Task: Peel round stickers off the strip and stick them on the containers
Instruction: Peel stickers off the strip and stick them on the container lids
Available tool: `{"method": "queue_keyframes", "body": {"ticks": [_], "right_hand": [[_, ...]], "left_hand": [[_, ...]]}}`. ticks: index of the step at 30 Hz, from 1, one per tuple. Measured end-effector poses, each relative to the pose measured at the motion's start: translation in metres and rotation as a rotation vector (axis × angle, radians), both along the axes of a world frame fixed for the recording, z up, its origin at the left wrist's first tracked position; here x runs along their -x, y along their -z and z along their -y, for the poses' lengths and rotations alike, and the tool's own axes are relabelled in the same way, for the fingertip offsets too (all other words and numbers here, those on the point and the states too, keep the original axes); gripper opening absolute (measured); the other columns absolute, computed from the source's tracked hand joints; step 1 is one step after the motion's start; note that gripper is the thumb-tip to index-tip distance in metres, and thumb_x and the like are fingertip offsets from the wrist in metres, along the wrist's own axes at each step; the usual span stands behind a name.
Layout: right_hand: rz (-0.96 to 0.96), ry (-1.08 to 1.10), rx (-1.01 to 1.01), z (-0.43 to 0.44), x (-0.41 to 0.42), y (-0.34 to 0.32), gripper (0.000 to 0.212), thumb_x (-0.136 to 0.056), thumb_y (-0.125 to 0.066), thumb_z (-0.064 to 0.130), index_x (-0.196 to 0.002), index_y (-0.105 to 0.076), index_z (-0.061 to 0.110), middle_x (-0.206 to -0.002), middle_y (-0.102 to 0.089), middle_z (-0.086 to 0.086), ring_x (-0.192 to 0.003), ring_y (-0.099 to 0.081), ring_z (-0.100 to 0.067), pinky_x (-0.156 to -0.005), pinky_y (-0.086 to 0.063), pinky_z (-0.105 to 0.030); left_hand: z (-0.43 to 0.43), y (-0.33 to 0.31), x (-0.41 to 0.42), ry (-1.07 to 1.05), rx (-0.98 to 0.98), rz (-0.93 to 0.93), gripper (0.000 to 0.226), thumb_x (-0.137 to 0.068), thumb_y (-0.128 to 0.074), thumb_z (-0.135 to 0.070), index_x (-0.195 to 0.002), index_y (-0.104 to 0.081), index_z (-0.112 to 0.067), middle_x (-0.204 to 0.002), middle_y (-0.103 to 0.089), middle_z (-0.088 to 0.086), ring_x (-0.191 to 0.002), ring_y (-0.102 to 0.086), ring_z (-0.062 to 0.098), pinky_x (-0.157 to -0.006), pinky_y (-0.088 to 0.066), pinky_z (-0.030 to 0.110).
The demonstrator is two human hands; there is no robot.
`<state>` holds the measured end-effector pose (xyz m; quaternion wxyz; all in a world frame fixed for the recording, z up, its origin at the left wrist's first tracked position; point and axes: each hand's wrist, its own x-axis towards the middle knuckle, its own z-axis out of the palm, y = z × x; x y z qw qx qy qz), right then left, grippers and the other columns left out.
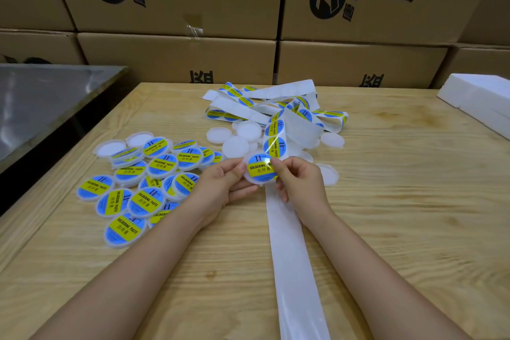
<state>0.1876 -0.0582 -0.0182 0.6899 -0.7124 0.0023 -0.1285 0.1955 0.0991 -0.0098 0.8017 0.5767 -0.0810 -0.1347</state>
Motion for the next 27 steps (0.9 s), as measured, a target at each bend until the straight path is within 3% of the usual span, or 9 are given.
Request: {"method": "queue_keyframes", "body": {"ticks": [7, 20, 27], "right_hand": [[0.017, 0.021, 0.069, 0.0019, -0.0039, 0.0047, 0.037, -0.086, -0.066, 0.03, -0.05, -0.058, 0.026, -0.047, -0.048, 0.004, -0.046, -0.041, -0.008, -0.046, -0.033, -0.017], [0.044, 0.077, 0.12, 0.0002, -0.0014, 0.0061, 0.038, -0.087, -0.065, 0.025, -0.053, -0.05, 0.019, -0.041, -0.043, 0.016, -0.045, -0.037, -0.001, -0.049, -0.03, -0.014], [0.073, 0.143, 0.268, -0.0011, 0.0019, 0.0042, 0.033, -0.086, -0.067, 0.027, -0.058, -0.053, 0.017, -0.046, -0.045, 0.013, -0.048, -0.039, -0.003, -0.051, -0.031, -0.016]], "left_hand": [[0.0018, 0.0009, 0.0003, -0.003, -0.022, 0.016, 0.022, -0.095, -0.045, -0.012, -0.108, -0.061, -0.007, -0.096, -0.072, 0.006, -0.085, -0.07, 0.015, -0.072, -0.057, 0.023], [0.0044, 0.0029, 0.0001, -0.019, -0.043, 0.015, 0.019, -0.095, -0.046, -0.011, -0.104, -0.063, -0.009, -0.091, -0.074, 0.004, -0.084, -0.07, 0.014, -0.068, -0.056, 0.021], [0.0054, 0.0014, 0.0016, -0.02, -0.067, 0.018, 0.018, -0.095, -0.047, -0.011, -0.099, -0.065, -0.01, -0.088, -0.074, 0.004, -0.083, -0.071, 0.015, -0.067, -0.056, 0.021]]}}
